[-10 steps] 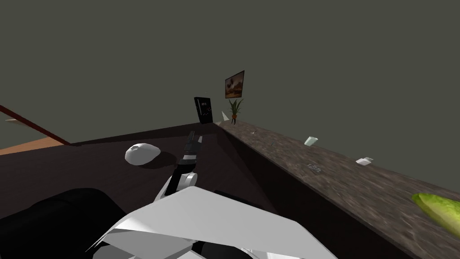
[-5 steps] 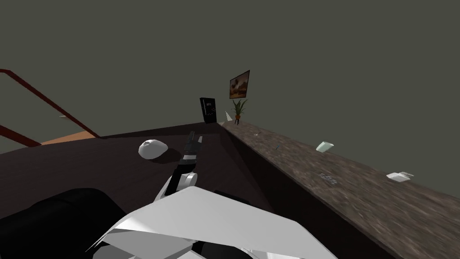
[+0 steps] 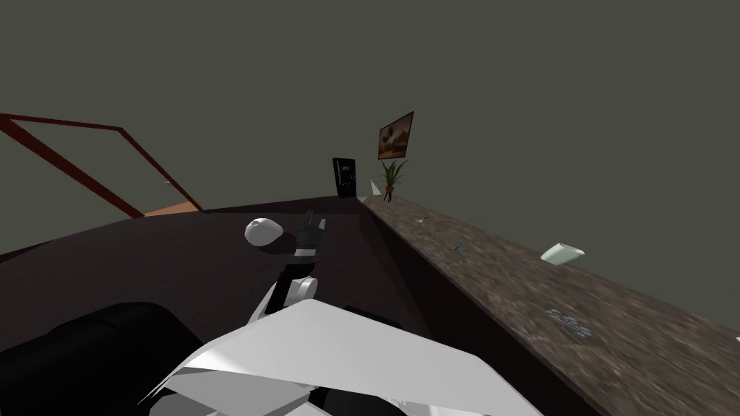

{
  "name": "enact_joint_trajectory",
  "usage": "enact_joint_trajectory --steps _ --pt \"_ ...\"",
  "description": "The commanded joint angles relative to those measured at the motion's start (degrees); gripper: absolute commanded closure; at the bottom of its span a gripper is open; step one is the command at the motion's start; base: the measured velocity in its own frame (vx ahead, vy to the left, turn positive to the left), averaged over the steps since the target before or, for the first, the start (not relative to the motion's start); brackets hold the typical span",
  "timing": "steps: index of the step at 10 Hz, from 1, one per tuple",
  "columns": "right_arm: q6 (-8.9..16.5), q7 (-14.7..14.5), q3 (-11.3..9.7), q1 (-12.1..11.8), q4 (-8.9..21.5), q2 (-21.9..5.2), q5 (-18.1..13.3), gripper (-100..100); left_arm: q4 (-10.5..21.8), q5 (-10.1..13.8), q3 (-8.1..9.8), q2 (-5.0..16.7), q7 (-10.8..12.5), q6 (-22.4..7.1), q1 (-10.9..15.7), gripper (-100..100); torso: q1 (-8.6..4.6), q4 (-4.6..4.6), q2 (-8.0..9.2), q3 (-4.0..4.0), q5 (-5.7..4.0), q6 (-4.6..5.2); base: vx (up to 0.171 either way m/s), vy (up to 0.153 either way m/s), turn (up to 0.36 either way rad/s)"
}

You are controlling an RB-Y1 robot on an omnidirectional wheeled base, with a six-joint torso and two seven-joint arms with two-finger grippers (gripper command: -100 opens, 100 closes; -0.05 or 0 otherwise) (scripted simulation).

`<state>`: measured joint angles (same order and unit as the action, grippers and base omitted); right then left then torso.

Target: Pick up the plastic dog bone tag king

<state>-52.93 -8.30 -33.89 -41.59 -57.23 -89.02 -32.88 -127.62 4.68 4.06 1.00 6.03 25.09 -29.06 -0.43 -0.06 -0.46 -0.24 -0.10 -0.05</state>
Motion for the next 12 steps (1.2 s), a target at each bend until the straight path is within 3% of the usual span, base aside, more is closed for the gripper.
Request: enact_joint_trajectory --steps 1,2,5,9,11,12 --pt "1.03 0.09 0.57 -0.87 -0.69 -2.21 0.23 -100 0.0 0.0 0.0 0.0 0.0 0.0 0.0 0 0.0 0.0 0.0 0.0 0.0 0.0 0.077 -0.097 0.129" --pt "1.4 0.24 1.26 -0.58 0.4 -3.98 -0.21 -100 0.0 0.0 0.01 0.0 0.0 0.0 -0.02 0 0.01 0.0 0.01 0.0 -0.02 0.11 0.105 -0.116 0.152" --pt "2.27 0.53 2.71 0.22 1.7 -5.95 -0.86 -100 0.0 0.0 0.0 0.0 0.0 0.0 -0.01 0 -0.01 -0.02 -0.11 -0.06 -0.03 0.01 0.105 -0.134 0.268" --pt "3.79 0.93 5.46 2.13 1.92 -6.38 -1.31 -100 0.0 0.0 0.02 0.01 0.0 0.0 -0.03 0 -0.48 -0.1 -0.42 -0.24 -0.16 0.07 0.156 -0.221 0.283" --pt "4.27 0.84 5.5 1.48 1.33 -6.72 -0.86 -100 0.0 0.0 0.01 0.0 0.0 0.0 -0.03 0 0.04 -0.07 -0.26 -0.16 -0.06 0.13 0.062 -0.065 0.05" --pt "4.13 0.88 5.51 1.62 1.45 -6.69 -0.95 0 0.0 0.0 0.01 -0.01 0.0 0.0 -0.02 0 0.31 -0.01 -0.03 -0.02 0.01 0.16 0.009 -0.01 0.003"
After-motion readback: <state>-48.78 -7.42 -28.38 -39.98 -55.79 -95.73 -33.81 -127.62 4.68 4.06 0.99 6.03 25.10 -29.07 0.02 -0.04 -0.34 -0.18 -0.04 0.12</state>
